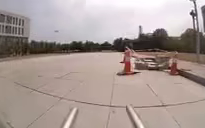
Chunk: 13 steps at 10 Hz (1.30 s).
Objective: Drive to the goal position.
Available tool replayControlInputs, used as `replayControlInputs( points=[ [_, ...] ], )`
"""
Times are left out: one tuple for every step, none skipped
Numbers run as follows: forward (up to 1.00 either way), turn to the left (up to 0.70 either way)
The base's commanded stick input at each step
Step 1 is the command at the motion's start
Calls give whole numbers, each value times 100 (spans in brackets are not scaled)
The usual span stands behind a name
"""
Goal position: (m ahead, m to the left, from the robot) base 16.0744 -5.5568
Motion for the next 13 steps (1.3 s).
replayControlInputs(
  points=[
    [70, 0],
    [70, 0],
    [70, 0],
    [70, 0],
    [70, 0],
    [70, 0],
    [70, 0],
    [70, 0],
    [70, 0],
    [70, 0],
    [70, 0],
    [70, 0],
    [70, 0]
  ],
)
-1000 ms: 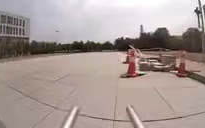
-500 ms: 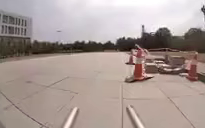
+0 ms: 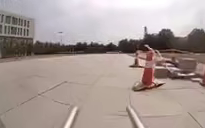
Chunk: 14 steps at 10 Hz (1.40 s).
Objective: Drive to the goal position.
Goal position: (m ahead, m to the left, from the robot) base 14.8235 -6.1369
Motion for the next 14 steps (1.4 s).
replayControlInputs(
  points=[
    [70, 0],
    [70, 0],
    [70, 0],
    [70, 0],
    [70, 0],
    [70, 0],
    [70, 0],
    [70, 0],
    [70, -14],
    [70, -35],
    [70, -25],
    [70, 0],
    [70, 0],
    [70, 0]
  ],
)
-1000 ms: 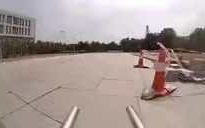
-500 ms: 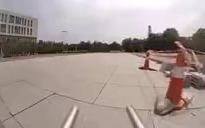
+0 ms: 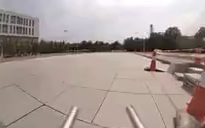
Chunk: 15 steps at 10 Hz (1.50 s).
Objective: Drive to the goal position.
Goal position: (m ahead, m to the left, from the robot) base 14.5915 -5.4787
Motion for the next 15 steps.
replayControlInputs(
  points=[
    [70, 0],
    [70, 0],
    [70, 0],
    [70, 0],
    [70, 0],
    [70, 0],
    [70, 0],
    [70, -16],
    [70, -32],
    [70, -35],
    [70, -35],
    [70, -35],
    [70, -35],
    [70, -35],
    [70, 0]
  ],
)
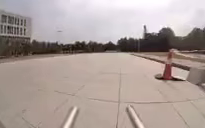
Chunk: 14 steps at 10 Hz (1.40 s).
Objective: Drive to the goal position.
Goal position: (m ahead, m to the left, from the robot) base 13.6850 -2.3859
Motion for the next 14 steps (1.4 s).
replayControlInputs(
  points=[
    [70, 0],
    [70, 0],
    [70, 0],
    [70, 0],
    [70, 0],
    [70, 0],
    [70, 0],
    [70, 0],
    [70, -21],
    [70, -35],
    [70, -35],
    [70, -35],
    [70, -35],
    [70, -35]
  ],
)
